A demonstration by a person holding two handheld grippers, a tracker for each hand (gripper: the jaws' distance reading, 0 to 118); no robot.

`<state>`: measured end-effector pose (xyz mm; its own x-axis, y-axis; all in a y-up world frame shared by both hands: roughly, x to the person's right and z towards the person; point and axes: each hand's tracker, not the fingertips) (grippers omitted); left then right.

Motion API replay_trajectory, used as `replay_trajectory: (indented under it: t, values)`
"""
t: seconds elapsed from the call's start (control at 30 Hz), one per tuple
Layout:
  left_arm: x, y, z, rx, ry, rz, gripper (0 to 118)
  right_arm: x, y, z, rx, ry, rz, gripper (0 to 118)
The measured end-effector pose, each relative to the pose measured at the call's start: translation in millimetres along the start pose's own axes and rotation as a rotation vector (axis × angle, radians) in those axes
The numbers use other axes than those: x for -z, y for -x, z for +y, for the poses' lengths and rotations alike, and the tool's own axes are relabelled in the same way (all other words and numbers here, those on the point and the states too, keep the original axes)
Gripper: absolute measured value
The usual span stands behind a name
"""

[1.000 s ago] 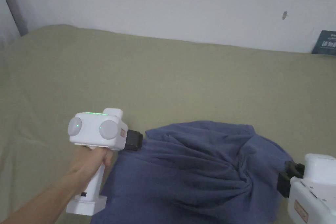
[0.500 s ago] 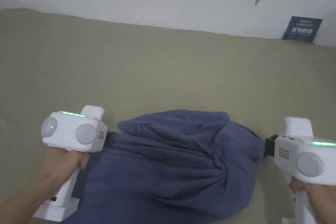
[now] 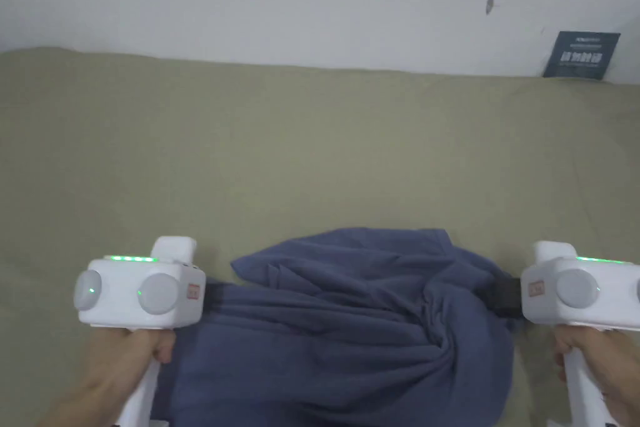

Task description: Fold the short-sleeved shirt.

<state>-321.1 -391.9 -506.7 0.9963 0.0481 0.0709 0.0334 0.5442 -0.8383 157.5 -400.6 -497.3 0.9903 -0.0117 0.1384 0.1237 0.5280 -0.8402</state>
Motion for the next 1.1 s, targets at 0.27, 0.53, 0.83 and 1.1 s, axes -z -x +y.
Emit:
replay_trajectory:
  t: [0.27, 0.53, 0.83, 1.1]
  values:
    - [-104, 23, 8, -0.008, -0.166, 0.042, 0, -117, -6, -4, -0.025, -0.244, 0.03, 12]
    - [-254, 52, 28, -0.035, -0.378, 0.164, 0, -264, -16, 9, -0.029, -0.456, 0.058, 12]
    - [-346, 30, 70, -0.055, -0.53, 0.198, 0, -338, -20, 57, -0.017, -0.594, 0.009, 12]
    - [-371, 10, 150, -0.069, -0.624, 0.238, 0, -362, -19, 140, -0.009, -0.679, -0.04, 12]
